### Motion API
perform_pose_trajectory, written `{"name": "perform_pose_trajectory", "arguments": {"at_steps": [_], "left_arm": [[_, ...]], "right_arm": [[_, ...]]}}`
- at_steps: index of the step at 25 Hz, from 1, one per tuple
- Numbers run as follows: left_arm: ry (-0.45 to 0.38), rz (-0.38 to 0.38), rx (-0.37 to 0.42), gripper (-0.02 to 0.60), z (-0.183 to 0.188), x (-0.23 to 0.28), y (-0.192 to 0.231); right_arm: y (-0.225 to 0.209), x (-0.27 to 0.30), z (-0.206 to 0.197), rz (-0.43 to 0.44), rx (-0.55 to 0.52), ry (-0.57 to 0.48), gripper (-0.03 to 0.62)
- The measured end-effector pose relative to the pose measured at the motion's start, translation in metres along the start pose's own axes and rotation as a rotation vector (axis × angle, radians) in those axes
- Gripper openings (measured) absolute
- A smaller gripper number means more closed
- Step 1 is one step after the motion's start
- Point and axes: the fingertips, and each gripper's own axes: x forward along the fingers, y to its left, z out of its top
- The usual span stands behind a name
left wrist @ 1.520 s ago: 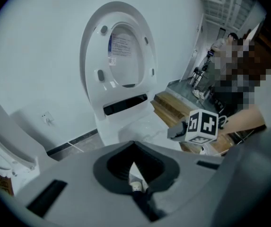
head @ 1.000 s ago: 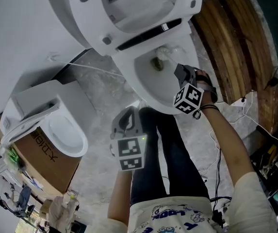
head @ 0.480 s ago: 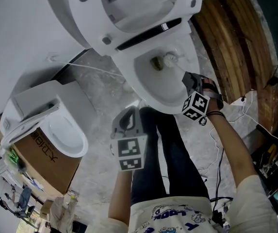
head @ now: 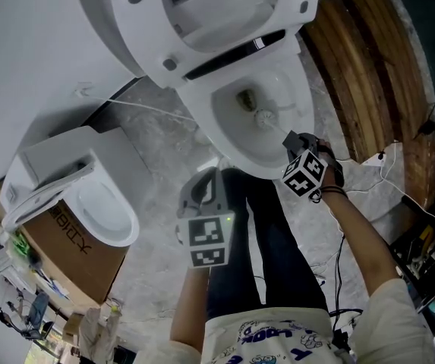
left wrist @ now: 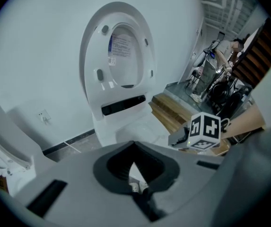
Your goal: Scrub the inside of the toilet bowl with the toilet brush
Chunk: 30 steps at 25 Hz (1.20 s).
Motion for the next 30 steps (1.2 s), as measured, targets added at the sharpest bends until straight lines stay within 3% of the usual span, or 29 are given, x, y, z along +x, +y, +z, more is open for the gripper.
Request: {"name": "perform_pose_trajectory", "arguments": {"at_steps": [8,14,18,23,27,30], "left_arm": [[-0.002,0.004,-0.008,0.003,-0.004,-0.003,0.002],[-0.004,0.009,-0.008,0.002,-0.006,-0.003,0.004],[-0.008,0.014,-0.013,0.003,-0.006,-0.005,0.004],[-0.008,0.017,-0.017,0.002,-0.005,-0.004,0.007],[-0.003,0.022,-0.016,0.002,-0.006,-0.004,0.01],[0.0,0.027,-0.02,0.002,-0.007,-0.002,0.012]], "right_arm": [[0.022,-0.002,0.032,0.137,0.244,-0.058,0.16],[0.005,-0.003,0.083,0.19,0.458,-0.176,0.16],[-0.021,0.0,0.103,0.181,0.661,-0.228,0.16],[-0.052,0.006,0.092,0.137,0.92,-0.239,0.16],[-0.068,0.007,0.079,0.092,1.014,-0.241,0.16],[-0.069,0.007,0.079,0.091,1.007,-0.241,0.16]]}}
